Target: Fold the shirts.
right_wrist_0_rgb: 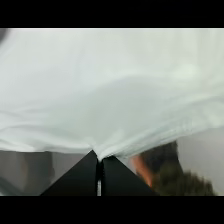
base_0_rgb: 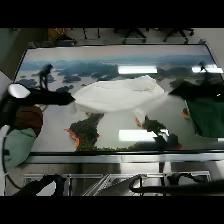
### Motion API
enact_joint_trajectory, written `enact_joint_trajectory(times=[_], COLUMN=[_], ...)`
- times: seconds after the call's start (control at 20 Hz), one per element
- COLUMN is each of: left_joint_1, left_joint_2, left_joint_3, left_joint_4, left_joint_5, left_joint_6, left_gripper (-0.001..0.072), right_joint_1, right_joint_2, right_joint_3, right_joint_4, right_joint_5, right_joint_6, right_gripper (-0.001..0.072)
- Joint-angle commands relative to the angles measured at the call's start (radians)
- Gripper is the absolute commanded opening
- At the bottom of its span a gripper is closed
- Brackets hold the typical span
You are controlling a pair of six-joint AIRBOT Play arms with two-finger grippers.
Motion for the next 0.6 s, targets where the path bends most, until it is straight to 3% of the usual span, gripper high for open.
enact_joint_trajectory(times=[0.0, 0.3, 0.55], left_joint_1=[0.019, 0.019, 0.019], left_joint_2=[0.182, 0.358, 0.359], left_joint_3=[0.265, 0.679, 0.749], left_joint_4=[-0.001, 0.013, 0.063], left_joint_5=[-0.107, -0.105, -0.14], left_joint_6=[-0.039, -0.062, -0.064], left_gripper=[0.0016, 0.0016, 0.0017], right_joint_1=[-0.074, -0.134, -0.133], right_joint_2=[0.181, 0.354, 0.328], right_joint_3=[0.304, 0.585, 0.631], right_joint_4=[0.141, 0.051, 0.041], right_joint_5=[-0.147, -0.359, -0.367], right_joint_6=[-0.046, -0.066, -0.115], right_gripper=[0.0022, 0.0021, 0.0021])
